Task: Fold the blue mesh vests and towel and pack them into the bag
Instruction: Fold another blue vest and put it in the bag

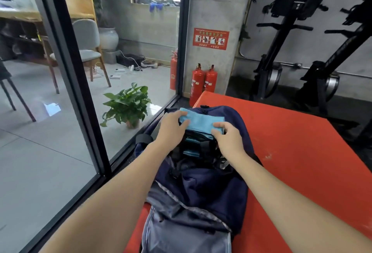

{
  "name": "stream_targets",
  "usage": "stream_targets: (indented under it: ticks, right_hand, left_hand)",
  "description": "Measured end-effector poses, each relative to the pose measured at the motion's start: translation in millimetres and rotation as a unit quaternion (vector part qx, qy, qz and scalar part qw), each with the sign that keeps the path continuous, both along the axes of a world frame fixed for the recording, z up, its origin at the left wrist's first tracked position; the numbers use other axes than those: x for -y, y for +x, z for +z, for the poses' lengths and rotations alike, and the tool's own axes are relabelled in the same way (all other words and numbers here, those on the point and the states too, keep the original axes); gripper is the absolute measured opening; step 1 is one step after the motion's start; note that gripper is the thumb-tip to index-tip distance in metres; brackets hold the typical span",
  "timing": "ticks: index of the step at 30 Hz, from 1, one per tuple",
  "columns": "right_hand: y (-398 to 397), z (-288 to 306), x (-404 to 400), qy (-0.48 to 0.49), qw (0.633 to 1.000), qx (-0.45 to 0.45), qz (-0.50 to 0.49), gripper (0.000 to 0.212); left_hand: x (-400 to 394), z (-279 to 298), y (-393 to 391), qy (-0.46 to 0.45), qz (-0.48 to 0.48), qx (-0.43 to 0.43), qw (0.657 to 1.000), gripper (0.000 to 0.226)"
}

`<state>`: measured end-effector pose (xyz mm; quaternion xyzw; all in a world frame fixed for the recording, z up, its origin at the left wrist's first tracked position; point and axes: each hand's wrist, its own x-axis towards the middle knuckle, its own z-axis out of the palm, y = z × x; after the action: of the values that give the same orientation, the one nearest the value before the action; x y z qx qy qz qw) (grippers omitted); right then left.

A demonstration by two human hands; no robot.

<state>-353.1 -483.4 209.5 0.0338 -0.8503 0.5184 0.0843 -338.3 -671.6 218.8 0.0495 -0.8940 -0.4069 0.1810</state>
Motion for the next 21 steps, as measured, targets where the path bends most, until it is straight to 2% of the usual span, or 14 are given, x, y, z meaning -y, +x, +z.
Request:
stream_targets:
  ticks: [3,5,8,10,12,15,16,18,19,21]
  right_hand:
    - [-8.2,-23.3,-1.6,0.089,0.995,0.049,0.014,0.018]
    - [-10.7,-29.9,-3.1,0.120,0.993,0.021,0.009,0.023]
    - [-0.4,-24.0,-8.1,0.157,0.986,-0.062,0.003,0.028]
    - [18.4,-19.2,-11.6,0.167,0.974,-0.138,0.062,0.031]
    - [41.2,-15.0,-8.2,0.169,0.955,-0.173,0.171,0.035]
    - [62.6,-16.7,9.1,0.208,0.924,-0.087,0.309,0.056]
    - [65.4,-19.0,14.6,0.227,0.917,-0.036,0.326,0.061]
    - [64.5,-25.1,21.3,0.246,0.910,0.055,0.330,0.058]
    - [64.0,-26.0,24.0,0.254,0.906,0.081,0.328,0.058]
    - [63.2,-24.4,29.1,0.274,0.899,0.113,0.323,0.070]
  left_hand:
    - [11.6,-25.3,-13.9,-0.116,-0.043,0.127,0.984,0.046]
    - [19.1,-33.3,-15.6,-0.136,-0.045,0.164,0.976,0.052]
    - [31.8,-37.1,-11.6,-0.123,-0.045,0.175,0.976,0.067]
    - [39.3,-38.3,-5.0,-0.121,-0.067,0.200,0.970,0.078]
    - [44.4,-34.4,7.0,-0.161,-0.070,0.226,0.958,0.083]
    - [45.9,-22.7,27.8,-0.270,-0.087,0.198,0.938,0.068]
    - [45.8,-19.9,34.2,-0.297,-0.112,0.190,0.929,0.063]
    - [45.6,-20.9,44.3,-0.305,-0.170,0.212,0.913,0.059]
    - [44.7,-23.4,48.3,-0.304,-0.192,0.226,0.906,0.057]
    - [42.3,-28.9,52.2,-0.314,-0.224,0.240,0.891,0.051]
